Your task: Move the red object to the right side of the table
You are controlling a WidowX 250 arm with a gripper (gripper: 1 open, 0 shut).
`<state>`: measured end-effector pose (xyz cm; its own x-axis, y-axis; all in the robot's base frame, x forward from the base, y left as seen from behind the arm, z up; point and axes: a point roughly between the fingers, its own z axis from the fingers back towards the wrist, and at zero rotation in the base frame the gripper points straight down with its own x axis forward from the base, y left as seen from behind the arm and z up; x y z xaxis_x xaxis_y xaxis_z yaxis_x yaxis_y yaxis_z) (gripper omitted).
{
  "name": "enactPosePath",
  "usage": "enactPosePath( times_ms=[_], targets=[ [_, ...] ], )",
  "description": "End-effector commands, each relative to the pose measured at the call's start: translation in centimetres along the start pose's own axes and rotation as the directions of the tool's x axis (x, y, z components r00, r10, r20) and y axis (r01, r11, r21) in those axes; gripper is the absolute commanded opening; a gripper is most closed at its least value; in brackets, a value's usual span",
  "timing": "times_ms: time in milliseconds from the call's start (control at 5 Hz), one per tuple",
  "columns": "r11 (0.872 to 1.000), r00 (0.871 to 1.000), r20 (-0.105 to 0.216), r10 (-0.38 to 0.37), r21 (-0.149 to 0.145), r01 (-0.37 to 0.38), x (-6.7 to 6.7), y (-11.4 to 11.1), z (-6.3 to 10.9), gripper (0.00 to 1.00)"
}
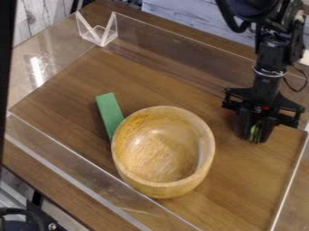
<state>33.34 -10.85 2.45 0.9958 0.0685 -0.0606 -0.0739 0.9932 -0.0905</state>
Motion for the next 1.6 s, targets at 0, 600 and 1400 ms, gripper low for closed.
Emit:
enactPosePath(
  times_ms=[0, 600, 1400],
  targets=[
    [0.999, 0.997, 0.071, -0.039, 0.016, 0.038, -0.2, 0.4, 2.7, 0.00],
    [0.995, 0.989, 0.112, -0.095, 0.051, 0.090, -1.7, 2.0, 5.6, 0.00],
    [0.997, 0.990, 0.139, -0.031, 0.074, 0.021, -1.1, 5.3, 8.0, 1.00]
  ],
)
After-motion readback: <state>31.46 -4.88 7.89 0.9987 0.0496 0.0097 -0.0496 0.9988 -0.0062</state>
